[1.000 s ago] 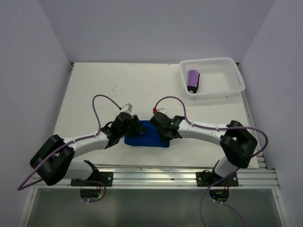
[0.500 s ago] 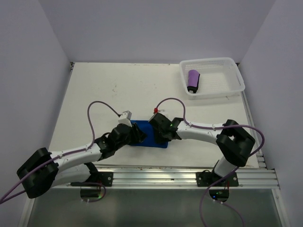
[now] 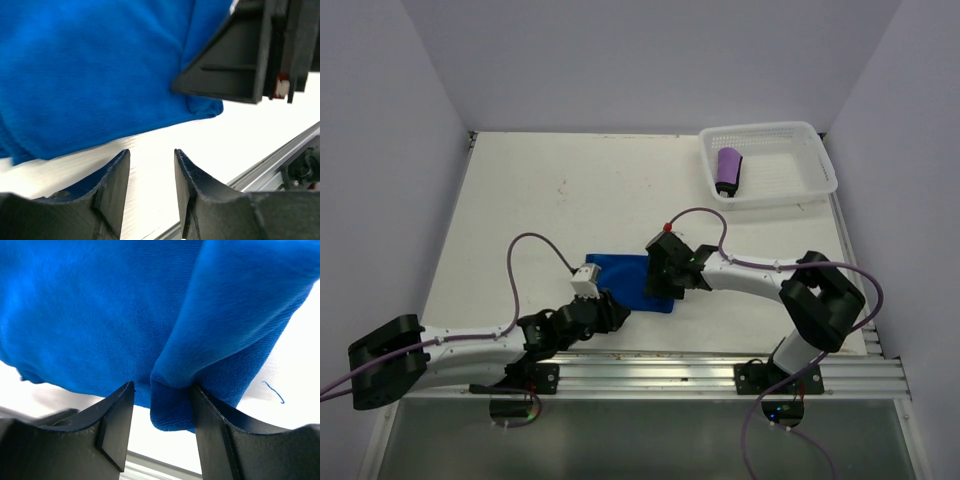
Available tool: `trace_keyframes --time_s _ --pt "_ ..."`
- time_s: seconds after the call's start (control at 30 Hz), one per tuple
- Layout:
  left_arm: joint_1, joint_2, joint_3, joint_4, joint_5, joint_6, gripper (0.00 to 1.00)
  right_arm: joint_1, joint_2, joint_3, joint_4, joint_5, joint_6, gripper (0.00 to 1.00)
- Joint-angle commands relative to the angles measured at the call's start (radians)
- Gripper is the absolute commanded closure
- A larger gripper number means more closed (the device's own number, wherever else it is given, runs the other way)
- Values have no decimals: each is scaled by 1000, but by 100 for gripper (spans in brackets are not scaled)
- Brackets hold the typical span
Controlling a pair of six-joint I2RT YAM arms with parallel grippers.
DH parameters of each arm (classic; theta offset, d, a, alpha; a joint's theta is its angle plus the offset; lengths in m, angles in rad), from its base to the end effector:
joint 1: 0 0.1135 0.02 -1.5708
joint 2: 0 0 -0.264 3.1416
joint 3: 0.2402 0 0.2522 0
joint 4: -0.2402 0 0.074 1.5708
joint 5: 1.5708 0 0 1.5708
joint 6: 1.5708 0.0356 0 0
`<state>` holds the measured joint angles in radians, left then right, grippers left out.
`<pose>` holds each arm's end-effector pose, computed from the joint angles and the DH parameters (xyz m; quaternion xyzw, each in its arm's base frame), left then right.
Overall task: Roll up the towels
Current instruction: Roll the towel
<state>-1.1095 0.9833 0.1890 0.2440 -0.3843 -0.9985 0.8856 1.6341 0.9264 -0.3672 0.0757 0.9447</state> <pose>0.0918 -0.1547 0.1446 -0.0456 0.8604 -0.3345 0.3818 0.2008 0.2414 0.1670 0.0379 0.9680 0.1720 0.1786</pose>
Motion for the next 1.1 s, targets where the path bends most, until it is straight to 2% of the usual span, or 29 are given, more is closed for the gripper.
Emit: trace_keyframes --time_s 0.0,0.2,0.33,0.43,0.53,0.8,1.07 --pt "-56 63 69 127 -126 64 55 -37 18 -51 28 -47 78 46" --pt "-119 158 116 239 -186 116 43 -65 29 -24 28 -74 83 44" --pt "-127 247 208 248 -212 185 39 -71 38 -20 37 -114 85 43" --pt "-130 325 283 183 -250 172 39 -77 33 -23 37 -125 89 43" --pt "-131 394 351 45 -318 86 40 -83 26 -27 37 -131 95 43" --pt "-141 517 411 -127 -399 -57 45 -105 21 -34 48 -174 101 43" --pt "-141 583 425 -137 -438 -97 46 -109 20 -41 54 -200 100 43"
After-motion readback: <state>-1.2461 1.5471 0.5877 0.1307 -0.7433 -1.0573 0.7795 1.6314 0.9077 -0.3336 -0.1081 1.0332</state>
